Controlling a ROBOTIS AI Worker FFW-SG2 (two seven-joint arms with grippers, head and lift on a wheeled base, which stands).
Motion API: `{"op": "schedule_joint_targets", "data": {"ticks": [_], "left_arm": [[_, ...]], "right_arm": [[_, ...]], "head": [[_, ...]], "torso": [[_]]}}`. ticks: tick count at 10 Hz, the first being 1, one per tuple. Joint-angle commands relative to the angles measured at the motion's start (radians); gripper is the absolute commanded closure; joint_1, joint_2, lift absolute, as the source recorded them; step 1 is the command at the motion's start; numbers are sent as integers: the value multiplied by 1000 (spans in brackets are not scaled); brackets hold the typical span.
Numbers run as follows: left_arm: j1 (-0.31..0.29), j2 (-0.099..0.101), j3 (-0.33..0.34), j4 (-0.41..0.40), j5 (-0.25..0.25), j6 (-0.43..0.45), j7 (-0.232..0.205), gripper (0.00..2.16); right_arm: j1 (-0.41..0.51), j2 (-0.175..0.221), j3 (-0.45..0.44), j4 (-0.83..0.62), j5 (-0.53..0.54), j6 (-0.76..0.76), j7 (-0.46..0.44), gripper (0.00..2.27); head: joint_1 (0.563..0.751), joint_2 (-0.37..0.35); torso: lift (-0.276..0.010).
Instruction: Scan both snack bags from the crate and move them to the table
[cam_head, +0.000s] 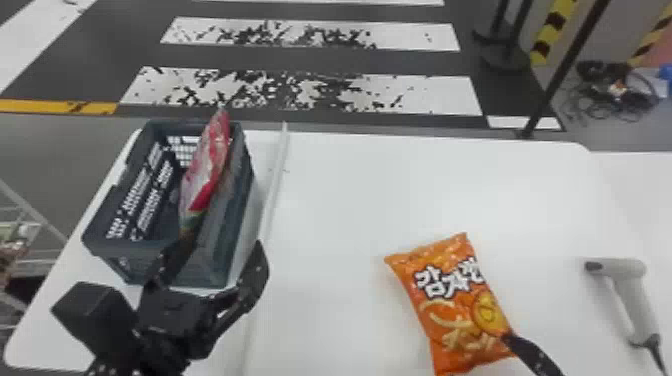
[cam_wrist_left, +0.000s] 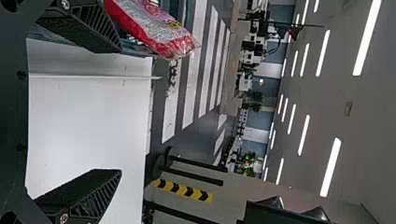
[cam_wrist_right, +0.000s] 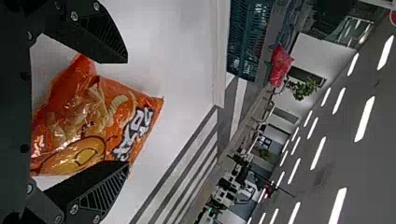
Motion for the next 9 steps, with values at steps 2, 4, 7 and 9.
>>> {"op": "schedule_joint_targets", "data": {"ticks": [2, 4, 7, 9], "left_arm": [[8, 2, 9, -13, 0, 6, -11, 76], [17, 2, 9, -16, 0, 6, -18, 76], [34, 2, 10, -25, 0, 6, -31, 76], [44, 2, 10, -28, 0, 6, -44, 76]], "right_arm": [[-34, -55, 63, 45, 122, 102, -83, 167], [-46, -101, 120, 36, 188, 237, -152, 167], [-81, -137, 199, 31, 234, 360, -267, 167], [-101, -144, 229, 14, 243, 421, -321, 167]], "head": [[695, 10], [695, 2], [695, -23], [695, -30]], "torso": [[-87], [-87], [-87], [-87]]}}
